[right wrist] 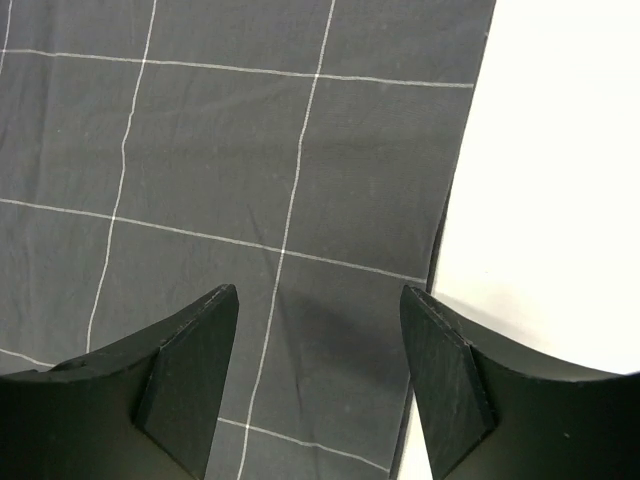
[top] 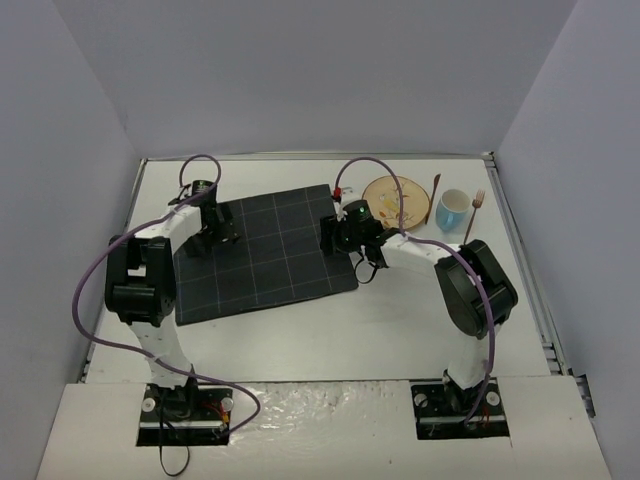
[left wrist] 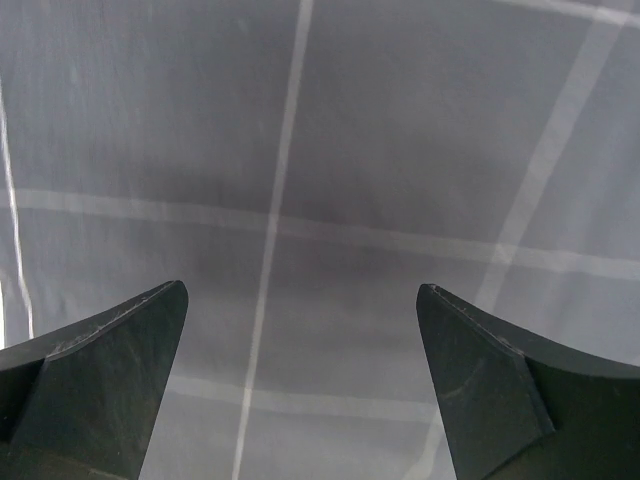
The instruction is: Set the dinner table for one person
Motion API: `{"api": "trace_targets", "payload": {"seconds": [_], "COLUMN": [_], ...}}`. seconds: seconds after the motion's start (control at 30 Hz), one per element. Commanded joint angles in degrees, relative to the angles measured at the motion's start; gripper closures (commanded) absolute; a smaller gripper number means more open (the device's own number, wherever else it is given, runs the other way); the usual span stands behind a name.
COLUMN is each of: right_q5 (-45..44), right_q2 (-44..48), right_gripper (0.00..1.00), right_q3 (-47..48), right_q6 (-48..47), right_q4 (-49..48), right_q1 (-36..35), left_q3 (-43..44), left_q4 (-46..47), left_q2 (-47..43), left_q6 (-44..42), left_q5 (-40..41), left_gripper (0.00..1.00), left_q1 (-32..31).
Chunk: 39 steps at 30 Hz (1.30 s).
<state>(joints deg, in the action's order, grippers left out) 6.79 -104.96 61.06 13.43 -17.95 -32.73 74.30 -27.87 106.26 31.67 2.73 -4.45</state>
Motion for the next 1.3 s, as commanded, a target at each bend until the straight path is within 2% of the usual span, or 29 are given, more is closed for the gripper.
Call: {"api": "trace_targets", "payload": {"seconds": [0.0, 0.3, 0.53, 0.83, 1.27], "right_q5": [-2.26, -4.83, -5.55, -5.84, -5.10], "right_q2": [5.20, 13.50, 16.58, 16.34, 14.98], "right_gripper": [0.37, 0.36, 0.33, 0.31, 0.32], "right_q3": [0.71, -2.93, -3.78, -3.46, -2.25], "right_q6": [-0.64, -1.91, -2.91, -3.51, -3.56], "right_q4": [-0.77, 1.68, 3.08, 3.91, 3.89], "right_q1": [-0.49, -0.06, 1.19, 1.81, 2.07], "left_q3": [6.29, 22.65, 34.96, 45.83, 50.64], "left_q4": [2.93, -4.92, -9.60, -13.05, -12.13], "left_q2": [3.78, 18.64, 28.35, 33.68, 36.11], "left_q6": [-3.10, -9.22, -9.55, -10.12, -13.01], "left_q5": [-0.51, -0.63, -0.81, -0.84, -1.88], "left_gripper": [0.03, 0.03, 0.03, 0.03, 0.03], "left_q1": [1.81, 6.06, 9.41, 13.18, 14.91]}}
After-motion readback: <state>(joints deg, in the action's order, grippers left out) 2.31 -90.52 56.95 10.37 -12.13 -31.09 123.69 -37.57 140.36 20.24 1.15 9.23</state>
